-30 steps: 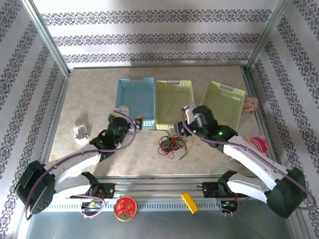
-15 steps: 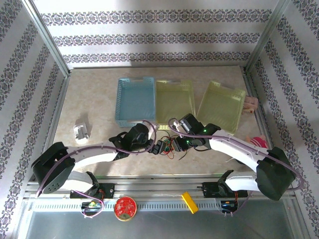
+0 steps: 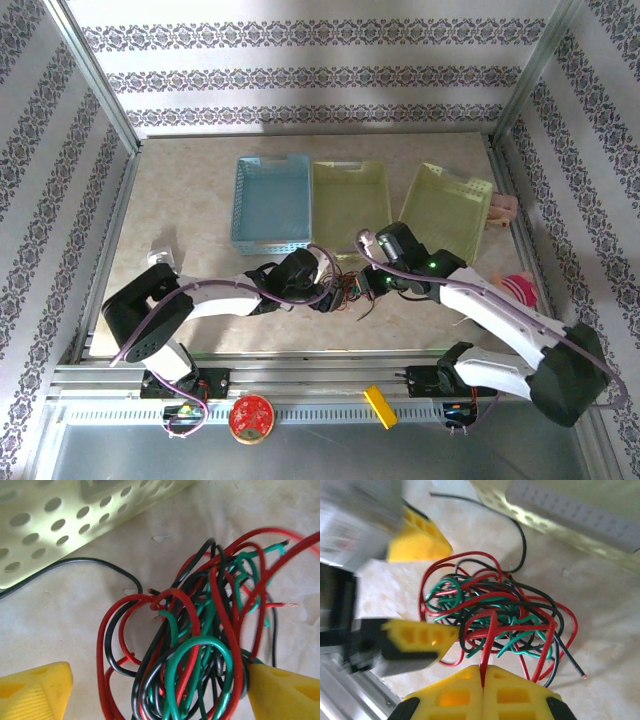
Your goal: Untangle the cables
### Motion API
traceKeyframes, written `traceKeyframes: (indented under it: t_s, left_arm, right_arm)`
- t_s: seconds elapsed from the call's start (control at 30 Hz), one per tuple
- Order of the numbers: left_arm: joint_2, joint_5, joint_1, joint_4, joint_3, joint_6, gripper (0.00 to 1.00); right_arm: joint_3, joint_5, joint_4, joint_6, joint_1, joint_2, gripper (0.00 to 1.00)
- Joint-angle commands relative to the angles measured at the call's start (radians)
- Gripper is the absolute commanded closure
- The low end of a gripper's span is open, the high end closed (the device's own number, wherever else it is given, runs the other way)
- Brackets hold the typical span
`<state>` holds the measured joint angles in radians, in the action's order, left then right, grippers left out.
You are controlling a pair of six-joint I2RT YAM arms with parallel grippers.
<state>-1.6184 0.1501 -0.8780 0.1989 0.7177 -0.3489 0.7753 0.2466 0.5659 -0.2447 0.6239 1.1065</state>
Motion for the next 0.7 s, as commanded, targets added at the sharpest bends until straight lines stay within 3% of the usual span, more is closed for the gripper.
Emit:
traceKeyframes:
  t_s: [0.0, 0.13, 0.27, 0.33, 0.4, 0.5, 0.6, 0.67]
  left_arm:
    - [-0.042, -0.024, -0.012, 0.051, 0.028, 0.004, 0.26]
    - [-0.087, -0.017, -0.012, 0.051, 0.042, 0.014, 0.36]
    - [-0.115, -0.018, -0.012, 0.045, 0.043, 0.022, 0.37]
    - [-0.125, -0.02, -0.012, 0.041, 0.042, 0.022, 0.32]
    - [-0.133, -0.021, -0.012, 0.036, 0.04, 0.021, 0.2]
    - [-0.142, -0.023, -0.012, 0.031, 0.033, 0.018, 0.18]
    - [-0.152, -0.025, -0.012, 0.032, 0.025, 0.012, 0.21]
    - [-0.162, -0.021, -0.012, 0.035, 0.021, 0.012, 0.29]
  right_arm:
    - [0.033, 0.04, 0.029, -0.028, -0.025, -0.062, 1.0]
    - [0.073, 0.018, 0.04, -0.047, -0.049, -0.122, 1.0]
    - [0.12, -0.049, 0.03, -0.06, -0.058, -0.187, 1.0]
    - [0.14, -0.096, 0.018, -0.062, -0.059, -0.218, 1.0]
    - [0.154, -0.131, -0.001, -0.065, -0.062, -0.25, 1.0]
    - [0.176, -0.175, -0.03, -0.054, -0.065, -0.286, 1.0]
    - [0.209, -0.232, -0.048, -0.037, -0.069, -0.311, 1.0]
    - [0.229, -0.252, -0.069, -0.025, -0.072, -0.324, 1.0]
